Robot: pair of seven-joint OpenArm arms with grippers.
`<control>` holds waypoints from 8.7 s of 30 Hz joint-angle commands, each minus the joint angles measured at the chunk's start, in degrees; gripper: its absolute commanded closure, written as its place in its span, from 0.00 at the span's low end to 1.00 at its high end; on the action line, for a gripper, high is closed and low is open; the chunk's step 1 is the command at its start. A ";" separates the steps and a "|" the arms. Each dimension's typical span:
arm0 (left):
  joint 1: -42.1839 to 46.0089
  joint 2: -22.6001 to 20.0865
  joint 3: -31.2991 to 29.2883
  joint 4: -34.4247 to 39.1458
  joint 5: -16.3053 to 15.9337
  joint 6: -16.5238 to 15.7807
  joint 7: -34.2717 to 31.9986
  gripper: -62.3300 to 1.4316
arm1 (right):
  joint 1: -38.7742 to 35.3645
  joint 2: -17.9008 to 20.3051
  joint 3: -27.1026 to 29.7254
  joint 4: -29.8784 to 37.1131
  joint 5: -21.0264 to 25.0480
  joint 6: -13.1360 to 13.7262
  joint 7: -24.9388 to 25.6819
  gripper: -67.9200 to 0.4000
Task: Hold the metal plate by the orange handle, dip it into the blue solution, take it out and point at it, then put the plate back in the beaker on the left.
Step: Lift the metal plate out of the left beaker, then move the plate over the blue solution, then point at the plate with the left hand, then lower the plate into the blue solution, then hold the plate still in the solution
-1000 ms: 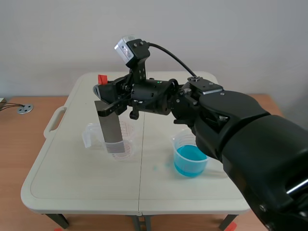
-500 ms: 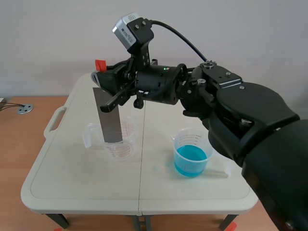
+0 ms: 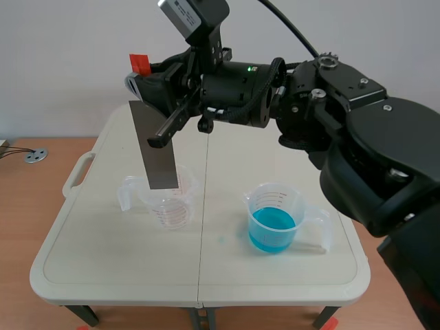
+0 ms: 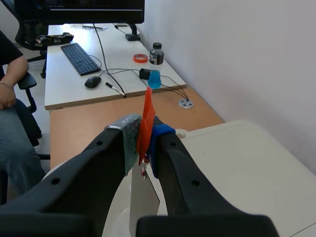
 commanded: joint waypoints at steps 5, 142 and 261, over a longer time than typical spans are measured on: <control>0.17 -0.02 -0.07 0.22 -0.52 -0.13 -0.76 0.94 | -0.31 2.16 2.25 6.80 1.29 0.66 -0.28 0.97; -88.37 10.93 42.49 -39.28 17.59 -17.75 10.78 0.94 | -25.05 8.22 30.93 31.82 6.45 0.66 -10.99 0.98; -14.95 -4.31 2.95 -26.45 5.46 2.01 -8.35 0.94 | -25.81 7.74 26.71 -0.42 -15.93 0.66 15.28 0.98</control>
